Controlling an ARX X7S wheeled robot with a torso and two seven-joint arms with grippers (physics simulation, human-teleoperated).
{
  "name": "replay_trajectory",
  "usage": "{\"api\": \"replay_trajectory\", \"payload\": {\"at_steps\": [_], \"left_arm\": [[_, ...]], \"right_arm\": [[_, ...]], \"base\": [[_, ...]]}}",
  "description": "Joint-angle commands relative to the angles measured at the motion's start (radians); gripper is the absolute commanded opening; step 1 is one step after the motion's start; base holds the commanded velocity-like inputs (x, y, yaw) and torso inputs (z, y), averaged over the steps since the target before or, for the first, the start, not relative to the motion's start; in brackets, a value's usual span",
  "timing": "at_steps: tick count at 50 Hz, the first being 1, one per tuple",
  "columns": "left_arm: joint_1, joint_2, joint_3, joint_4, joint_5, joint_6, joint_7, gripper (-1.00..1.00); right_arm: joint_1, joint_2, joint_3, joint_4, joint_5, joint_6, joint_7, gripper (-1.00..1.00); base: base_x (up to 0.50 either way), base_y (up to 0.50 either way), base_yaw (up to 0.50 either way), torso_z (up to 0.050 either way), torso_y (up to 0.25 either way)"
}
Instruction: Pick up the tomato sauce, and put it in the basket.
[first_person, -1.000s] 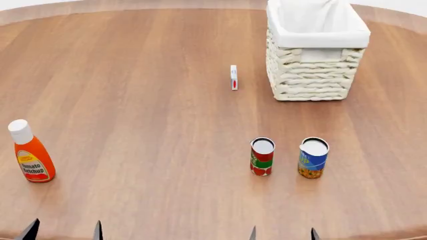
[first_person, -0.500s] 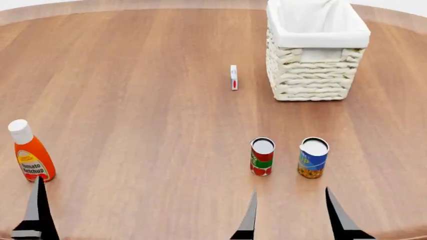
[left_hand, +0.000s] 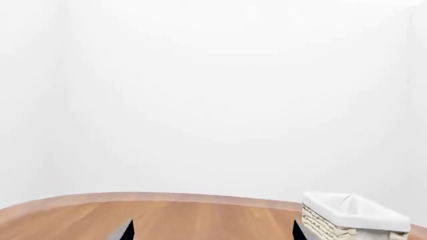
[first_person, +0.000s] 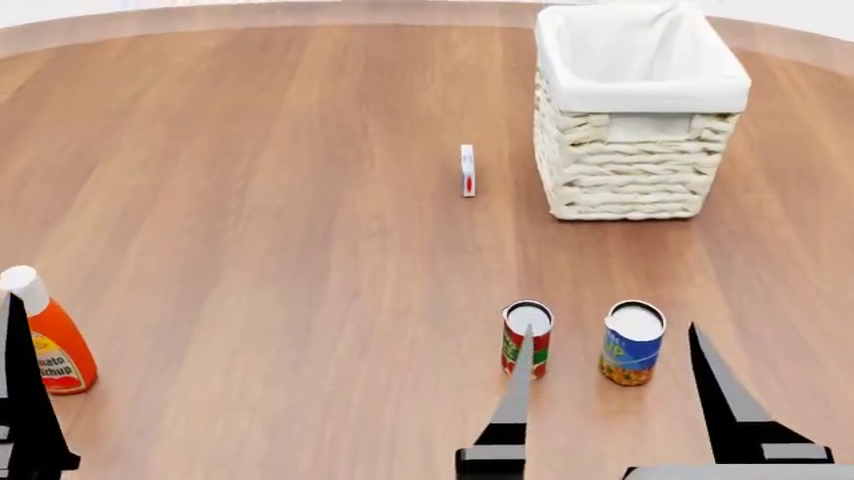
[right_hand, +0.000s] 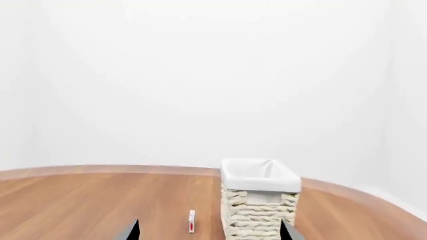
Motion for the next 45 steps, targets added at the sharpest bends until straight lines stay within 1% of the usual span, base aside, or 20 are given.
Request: {"api": "replay_trajectory", "payload": {"at_steps": [1,9,14,24,33,45], "left_arm": [[-0.006,-0.017,-0.007,0.024,-0.029,-0.011,-0.019,1.0],[0.006,-0.02,0.007,0.0,-0.023,0.02,-0.016,1.0],[0.004,-0.023,0.001,0.011,-0.051,0.01,-0.023,1.0],[0.002,-0.033,0.006,0.008,-0.054,0.015,-0.037,1.0],[0.001,-0.044,0.018,0.017,-0.055,0.015,-0.049,1.0],[-0.007,-0.054,0.028,0.01,-0.061,0.017,-0.063,1.0]], "right_arm": [[0.01,0.01,0.021,-0.024,0.026,0.025,0.005,1.0],[-0.001,0.021,0.018,-0.004,0.025,0.001,0.011,1.0],[-0.008,0.024,0.015,-0.002,0.027,-0.006,0.016,1.0],[-0.007,0.033,0.006,0.012,0.032,-0.011,0.023,1.0],[0.02,0.042,0.024,-0.017,0.057,0.039,0.032,1.0],[0.009,0.051,0.023,0.004,0.064,0.016,0.037,1.0]], "base": [[0.48,0.0,0.0,0.0,0.0],[0.48,0.0,0.0,0.0,0.0],[0.48,0.0,0.0,0.0,0.0],[0.48,0.0,0.0,0.0,0.0],[0.48,0.0,0.0,0.0,0.0],[0.48,0.0,0.0,0.0,0.001]]}}
